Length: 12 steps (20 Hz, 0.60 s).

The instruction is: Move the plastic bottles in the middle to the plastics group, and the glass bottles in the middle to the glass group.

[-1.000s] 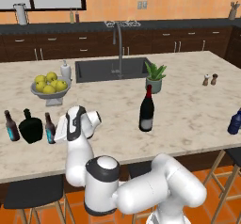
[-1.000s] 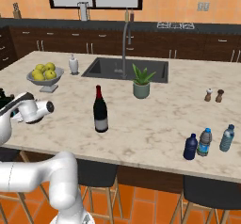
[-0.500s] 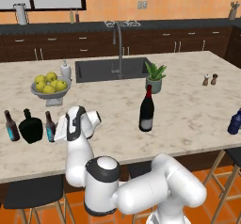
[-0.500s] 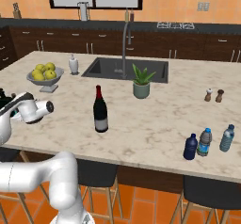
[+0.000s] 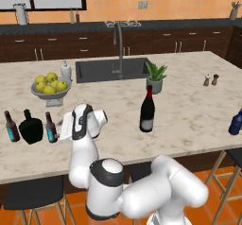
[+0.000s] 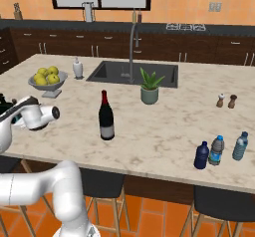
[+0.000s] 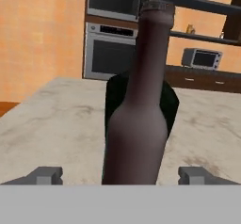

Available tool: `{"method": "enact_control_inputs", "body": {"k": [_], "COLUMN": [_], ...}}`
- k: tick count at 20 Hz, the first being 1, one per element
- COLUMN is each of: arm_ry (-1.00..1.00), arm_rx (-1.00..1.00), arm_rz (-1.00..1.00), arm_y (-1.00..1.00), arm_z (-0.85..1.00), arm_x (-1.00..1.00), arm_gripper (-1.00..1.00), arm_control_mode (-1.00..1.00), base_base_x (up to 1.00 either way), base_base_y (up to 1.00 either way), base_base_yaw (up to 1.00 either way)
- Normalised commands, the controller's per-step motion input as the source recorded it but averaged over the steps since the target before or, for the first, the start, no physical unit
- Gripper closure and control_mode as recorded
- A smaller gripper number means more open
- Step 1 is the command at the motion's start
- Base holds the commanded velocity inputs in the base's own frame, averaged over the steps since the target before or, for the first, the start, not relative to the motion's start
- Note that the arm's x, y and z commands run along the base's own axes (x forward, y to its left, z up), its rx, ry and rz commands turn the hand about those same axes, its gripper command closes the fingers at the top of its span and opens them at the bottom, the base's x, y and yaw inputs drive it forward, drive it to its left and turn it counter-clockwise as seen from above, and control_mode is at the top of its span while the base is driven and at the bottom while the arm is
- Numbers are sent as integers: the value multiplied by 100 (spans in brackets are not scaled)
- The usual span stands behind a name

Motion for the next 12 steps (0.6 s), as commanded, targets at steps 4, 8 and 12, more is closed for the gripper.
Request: {"method": "enact_control_inputs", "body": {"k": [4, 8, 12], "arm_ry": [-4, 20, 60], "arm_rx": [3, 0, -7], "arm_rz": [-2, -10, -27], "arm_y": [-49, -38, -46], "arm_z": [61, 100, 96], "arm_x": [-50, -6, 0], "arm_gripper": [-100, -100, -100], "arm_control_mode": [-100, -100, -100], "base_base_x": [0, 0, 0], "base_base_y": [0, 0, 0], "base_base_yaw": [0, 0, 0]}}
